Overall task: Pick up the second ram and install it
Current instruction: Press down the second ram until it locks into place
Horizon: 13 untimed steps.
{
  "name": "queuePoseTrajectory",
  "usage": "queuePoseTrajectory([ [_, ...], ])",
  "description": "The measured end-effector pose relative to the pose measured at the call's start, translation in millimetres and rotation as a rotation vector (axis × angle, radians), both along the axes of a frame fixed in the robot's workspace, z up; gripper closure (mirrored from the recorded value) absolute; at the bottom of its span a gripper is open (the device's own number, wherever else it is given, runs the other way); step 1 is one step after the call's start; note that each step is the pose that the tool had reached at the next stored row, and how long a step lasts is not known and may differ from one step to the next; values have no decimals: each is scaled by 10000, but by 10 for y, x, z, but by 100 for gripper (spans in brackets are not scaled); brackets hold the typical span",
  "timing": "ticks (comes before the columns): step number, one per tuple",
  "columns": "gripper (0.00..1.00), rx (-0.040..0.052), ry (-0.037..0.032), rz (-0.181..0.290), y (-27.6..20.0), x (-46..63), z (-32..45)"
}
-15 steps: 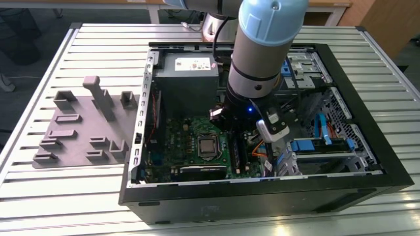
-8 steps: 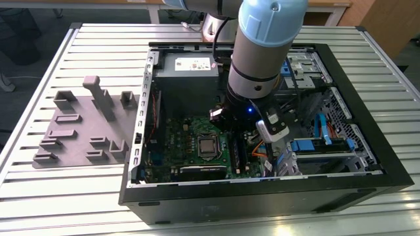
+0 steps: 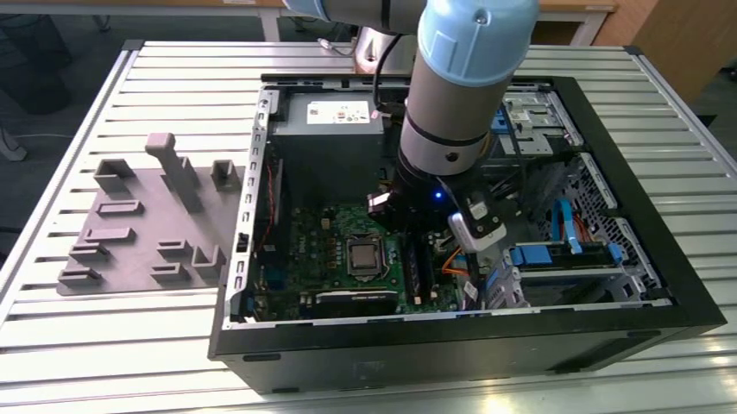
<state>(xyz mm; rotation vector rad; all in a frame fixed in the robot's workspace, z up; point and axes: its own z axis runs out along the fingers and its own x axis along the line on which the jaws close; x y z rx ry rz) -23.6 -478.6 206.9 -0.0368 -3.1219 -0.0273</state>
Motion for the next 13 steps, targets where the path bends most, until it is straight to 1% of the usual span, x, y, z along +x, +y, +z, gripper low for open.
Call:
queuePoseTrajectory([
  [11, 85, 2, 1, 0, 0, 0, -6],
  [12, 79, 2, 0, -1, 0, 0, -7],
  [13, 79, 2, -1, 0, 0, 0, -7],
])
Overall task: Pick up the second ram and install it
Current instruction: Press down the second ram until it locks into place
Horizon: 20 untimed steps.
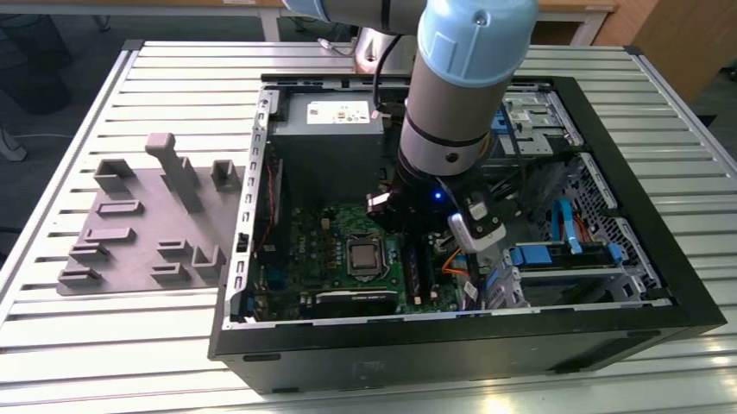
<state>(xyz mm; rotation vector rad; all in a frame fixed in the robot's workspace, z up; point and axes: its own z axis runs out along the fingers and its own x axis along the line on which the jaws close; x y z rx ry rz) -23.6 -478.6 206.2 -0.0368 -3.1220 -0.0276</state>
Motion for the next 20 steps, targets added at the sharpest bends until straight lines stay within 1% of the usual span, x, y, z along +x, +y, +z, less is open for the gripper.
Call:
queuePoseTrajectory([
  [2, 79, 0, 0, 0, 0, 0, 6],
  [5, 79, 0, 0, -1, 0, 0, 58],
  [6, 79, 2, -1, 0, 0, 0, 84],
  [8, 79, 1, 1, 0, 0, 0, 206],
  [9, 80, 2, 1, 0, 0, 0, 206],
  [10, 87, 3, 1, 0, 0, 0, 206],
  [11, 89, 1, 2, 0, 0, 0, 207],
  [20, 89, 1, 4, 1, 0, 4, 210],
])
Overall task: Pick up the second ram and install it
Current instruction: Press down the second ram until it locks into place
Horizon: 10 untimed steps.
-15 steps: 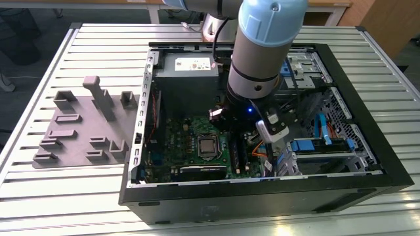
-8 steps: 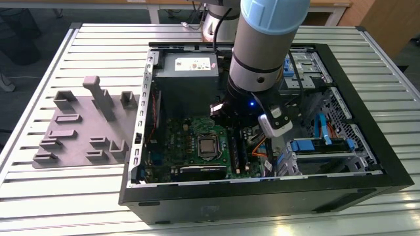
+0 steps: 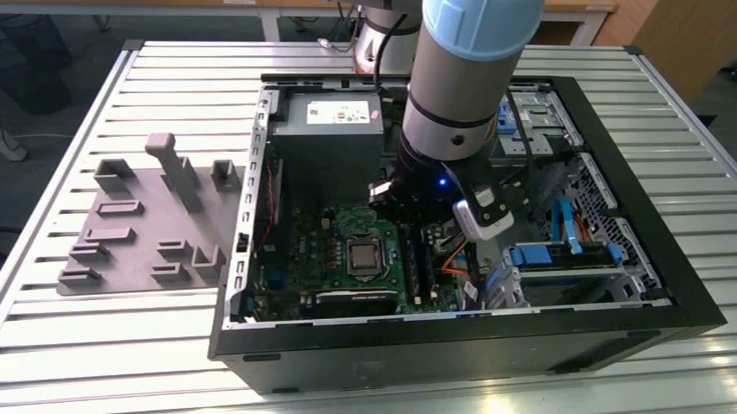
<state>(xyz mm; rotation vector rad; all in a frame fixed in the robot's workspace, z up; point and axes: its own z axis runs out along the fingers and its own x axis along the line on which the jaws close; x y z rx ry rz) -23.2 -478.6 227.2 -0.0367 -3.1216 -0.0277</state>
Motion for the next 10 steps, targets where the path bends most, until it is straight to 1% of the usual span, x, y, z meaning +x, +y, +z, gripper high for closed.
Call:
queuePoseTrajectory([
  [8, 89, -1, 0, -2, 0, 20, -2],
  [10, 89, 1, 0, -1, 0, 20, -16],
])
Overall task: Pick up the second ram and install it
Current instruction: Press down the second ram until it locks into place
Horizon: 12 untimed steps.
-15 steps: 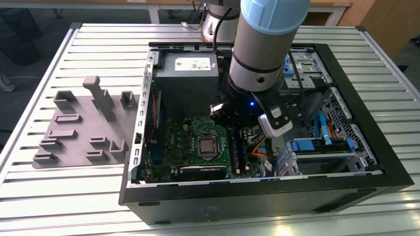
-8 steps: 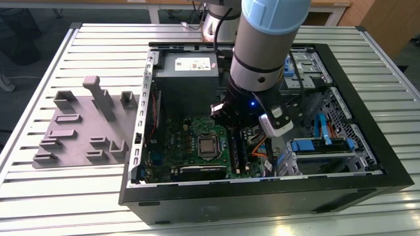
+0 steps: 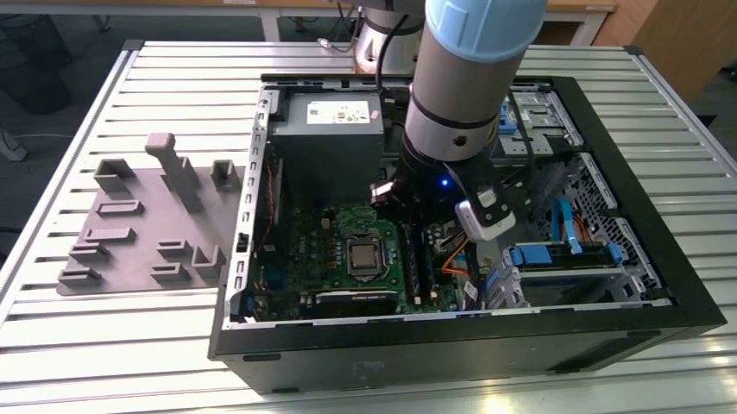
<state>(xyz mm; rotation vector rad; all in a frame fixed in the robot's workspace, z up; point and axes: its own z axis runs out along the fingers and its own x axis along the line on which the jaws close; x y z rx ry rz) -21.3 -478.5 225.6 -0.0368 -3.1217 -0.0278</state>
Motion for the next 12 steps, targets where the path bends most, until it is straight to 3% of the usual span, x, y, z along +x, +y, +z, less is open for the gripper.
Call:
queuePoseTrajectory([
  [12, 89, -15, 6, 0, -2, -3, -106],
])
